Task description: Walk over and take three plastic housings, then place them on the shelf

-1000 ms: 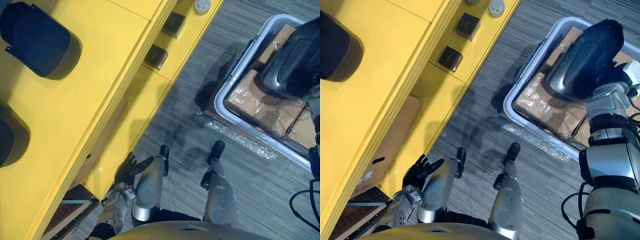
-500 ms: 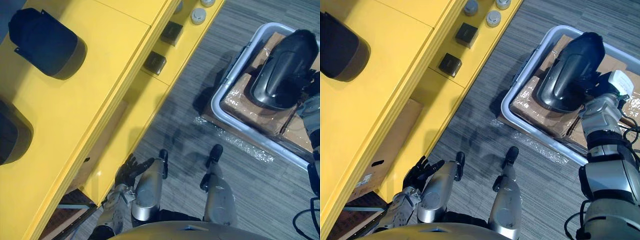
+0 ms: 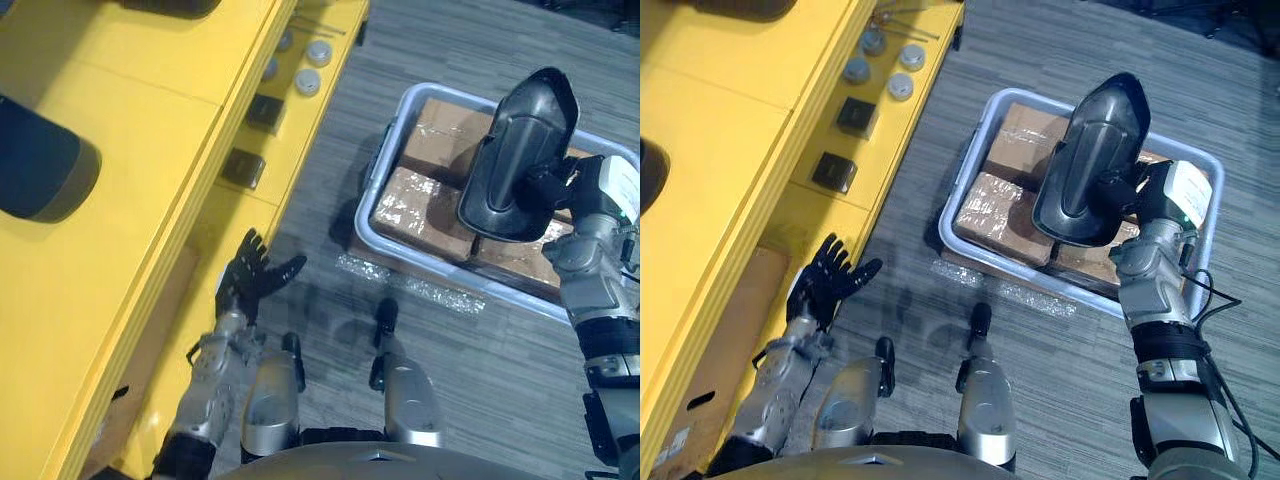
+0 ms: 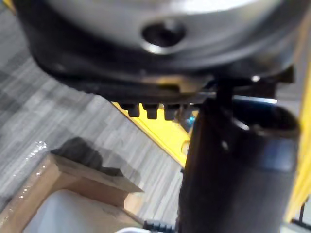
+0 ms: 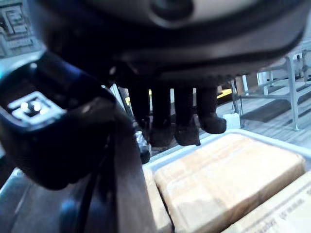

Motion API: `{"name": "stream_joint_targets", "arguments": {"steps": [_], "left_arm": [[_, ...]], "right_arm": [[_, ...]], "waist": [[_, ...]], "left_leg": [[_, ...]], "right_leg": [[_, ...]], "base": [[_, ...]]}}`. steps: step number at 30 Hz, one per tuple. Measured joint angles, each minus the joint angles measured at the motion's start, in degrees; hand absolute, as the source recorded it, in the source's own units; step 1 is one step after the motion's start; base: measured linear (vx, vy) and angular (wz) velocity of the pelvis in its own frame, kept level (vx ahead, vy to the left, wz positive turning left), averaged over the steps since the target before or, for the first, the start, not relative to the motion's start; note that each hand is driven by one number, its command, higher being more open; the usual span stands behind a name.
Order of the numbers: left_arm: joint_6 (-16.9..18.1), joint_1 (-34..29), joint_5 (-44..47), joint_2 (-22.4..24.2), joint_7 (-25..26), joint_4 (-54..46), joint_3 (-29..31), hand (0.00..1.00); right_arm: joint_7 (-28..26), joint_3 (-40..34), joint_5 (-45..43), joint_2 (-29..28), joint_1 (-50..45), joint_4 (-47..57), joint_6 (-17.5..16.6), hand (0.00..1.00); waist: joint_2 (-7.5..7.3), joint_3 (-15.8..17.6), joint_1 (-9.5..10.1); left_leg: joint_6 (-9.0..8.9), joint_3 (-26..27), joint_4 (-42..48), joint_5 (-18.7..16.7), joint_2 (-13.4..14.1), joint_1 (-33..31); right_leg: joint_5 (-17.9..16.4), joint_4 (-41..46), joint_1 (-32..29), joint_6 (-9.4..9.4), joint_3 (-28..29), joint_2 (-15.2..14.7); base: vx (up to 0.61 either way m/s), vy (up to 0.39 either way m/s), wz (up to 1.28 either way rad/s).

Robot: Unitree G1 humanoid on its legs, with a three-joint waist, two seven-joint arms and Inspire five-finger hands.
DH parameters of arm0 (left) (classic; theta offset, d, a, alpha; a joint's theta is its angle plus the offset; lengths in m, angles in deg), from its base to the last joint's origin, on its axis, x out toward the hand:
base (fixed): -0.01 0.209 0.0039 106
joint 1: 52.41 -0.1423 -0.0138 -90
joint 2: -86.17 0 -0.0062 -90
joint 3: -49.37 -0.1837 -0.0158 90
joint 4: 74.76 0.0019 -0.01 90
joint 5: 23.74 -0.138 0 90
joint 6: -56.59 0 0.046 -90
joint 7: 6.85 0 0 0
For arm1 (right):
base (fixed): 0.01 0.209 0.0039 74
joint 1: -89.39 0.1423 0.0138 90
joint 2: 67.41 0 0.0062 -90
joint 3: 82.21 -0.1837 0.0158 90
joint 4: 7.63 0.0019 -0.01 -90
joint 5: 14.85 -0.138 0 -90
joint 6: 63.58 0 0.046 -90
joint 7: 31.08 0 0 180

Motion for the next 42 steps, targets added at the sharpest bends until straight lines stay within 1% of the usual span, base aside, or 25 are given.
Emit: {"name": "stream_joint_targets", "arguments": {"steps": [2,5,6,8,10,13,16,19,21,23,25,28,32,35,37,40,42], "left_arm": [[-2.5,3.8,0.0,-0.4,-0.4,2.9,-2.0,1.00],[-3.9,7.1,0.1,-0.6,-1.5,7.3,-3.7,1.00],[-5.0,8.8,0.7,-0.8,-2.2,9.9,-4.5,1.00],[-6.4,11.1,4.4,-1.4,-4.3,12.6,-4.8,1.00],[-8.6,13.7,11.0,-2.9,-7.8,13.8,-5.2,1.00],[-8.7,16.7,15.8,-3.2,-10.4,13.8,-5.7,1.00],[-8.7,19.6,21.4,-3.2,-11.4,13.8,-6.5,1.00],[-8.7,21.1,26.9,-2.9,-12.7,13.7,-6.8,1.00],[-8.7,21.1,30.3,-2.3,-13.1,13.4,-6.9,1.00],[-8.5,21.3,31.9,-2.3,-13.2,13.2,-7.6,1.00],[-8.5,21.9,32.0,-2.1,-13.2,13.2,-8.6,1.00],[-8.4,22.9,32.0,-1.9,-13.5,13.1,-9.3,1.00],[-8.4,23.4,31.3,-2.1,-14.5,13.1,-10.0,1.00],[-8.4,23.5,30.0,-2.2,-15.4,13.1,-11.1,1.00],[-8.4,23.8,29.0,-2.4,-15.4,13.1,-12.6,1.00],[-8.4,24.0,29.0,-2.5,-15.2,13.1,-13.5,1.00],[-8.4,24.2,29.1,-2.6,-14.5,13.1,-13.5,1.00]], "right_arm": [[0.0,0.3,1.3,0.0,0.1,0.1,-1.1,0.00],[0.1,1.7,2.3,0.0,0.2,1.2,-2.4,0.00],[0.2,2.4,3.1,0.0,0.2,2.2,-3.4,0.00],[0.8,3.8,4.9,0.0,0.4,3.4,-5.5,0.00],[1.1,5.2,7.9,0.0,0.8,4.7,-8.4,0.00],[1.3,7.0,10.5,-0.1,1.1,5.3,-12.4,0.00],[1.3,9.2,11.3,-0.4,1.2,5.4,-15.7,0.00],[1.1,10.6,13.4,-2.8,1.3,5.4,-17.8,0.00],[0.6,12.2,13.6,-3.5,1.3,5.4,-19.0,0.00],[-0.3,13.3,13.8,-4.7,1.2,5.4,-19.8,0.00],[-0.7,14.5,15.7,-4.9,1.2,5.4,-20.6,0.00],[-0.8,16.4,15.7,-5.8,1.1,5.4,-21.9,0.00],[-1.3,17.5,15.7,-6.9,0.9,5.3,-22.6,0.00],[-1.6,19.8,15.7,-7.0,0.8,5.2,-23.0,0.00],[-1.6,21.8,15.7,-7.1,0.4,5.2,-23.2,0.00],[-1.6,23.1,15.6,-8.6,0.1,5.2,-24.0,0.00],[-1.6,23.2,15.6,-9.5,0.1,5.2,-24.3,0.00]], "waist": [[-0.06,-1.3,-0.65],[-0.10,-2.0,-1.23],[-0.13,-2.4,-1.54],[-0.30,-2.7,-2.35],[-0.42,-2.8,-2.57],[-0.51,-3.3,-2.67],[-0.69,-4.4,-2.74],[-0.90,-5.6,-3.13],[-0.94,-6.1,-3.31],[-1.08,-6.4,-3.35],[-1.11,-6.5,-3.32],[-1.16,-6.5,-3.21],[-1.27,-6.6,-3.49],[-1.64,-6.9,-3.17],[-2.24,-7.8,-3.04],[-2.95,-8.4,-2.62],[-3.10,-8.5,-2.60]], "left_leg": [[-0.03,0.5,-0.6,0.2,0.0,0.6],[-0.07,1.2,-1.1,0.3,0.0,1.5],[-0.06,1.5,-1.4,0.3,-0.1,1.7],[-0.06,1.6,-1.4,0.3,-0.1,1.8],[-0.10,2.2,-1.5,0.4,-0.1,2.1],[-0.09,2.6,-1.5,0.4,-0.2,2.3],[-0.04,2.8,-1.7,0.5,-0.3,2.3],[-0.01,2.9,-2.3,0.7,-0.4,2.5],[0.05,2.9,-2.8,0.9,-0.6,2.8],[0.06,3.0,-3.0,1.0,-0.7,3.0],[0.15,3.0,-3.6,1.5,-0.9,3.2],[0.16,2.7,-3.5,1.7,-1.1,3.0],[0.14,2.1,-3.1,1.7,-1.2,2.2],[0.08,2.0,-2.6,1.7,-1.1,1.9],[-0.02,1.5,-2.5,1.8,-0.9,1.3],[-0.13,1.4,-2.6,1.7,-0.6,1.3],[-0.13,1.3,-2.6,1.7,-0.5,1.3]], "right_leg": [[0.0,0.0,0.0,0.01,0.4,0.0],[0.1,0.0,0.2,0.02,1.1,0.1],[0.1,0.0,0.3,0.05,1.5,0.1],[0.2,0.0,0.3,0.01,1.6,0.0],[0.4,0.0,0.1,-0.04,2.3,0.1],[0.5,-0.1,0.0,-0.05,2.7,0.1],[0.6,-0.1,-0.2,-0.05,2.9,0.0],[0.7,-0.1,-0.3,-0.05,2.9,-0.1],[0.8,-0.1,-0.3,-0.04,2.9,-0.2],[0.9,-0.1,-0.3,-0.13,2.9,-0.2],[1.1,-0.1,-0.3,-0.30,2.7,-0.4],[1.1,-0.1,-0.3,-0.30,2.3,-0.7],[1.0,-0.3,-0.4,-0.28,1.5,-0.9],[0.6,-0.4,-0.4,-0.52,1.0,-0.8],[0.6,-0.4,-0.8,-0.58,0.5,-0.7],[0.7,-0.1,-0.8,-0.59,0.2,-0.4],[0.7,-0.1,-0.7,-0.55,0.1,-0.4]], "base": [[-0.01,0.011,-0.11],[-0.02,0.007,-0.11],[-0.04,0.006,-0.14],[-0.05,0.001,-0.06],[-0.05,-0.004,-0.12],[-0.04,0.000,-0.09],[-0.01,0.001,-0.01],[0.00,0.000,0.00],[0.00,0.000,0.00],[-0.02,-0.001,-0.01],[-0.04,-0.006,0.02],[-0.05,-0.008,0.04],[-0.06,-0.015,0.08],[-0.04,-0.016,0.03],[-0.01,-0.017,0.09],[0.00,-0.006,0.01],[0.00,0.000,0.00]]}}
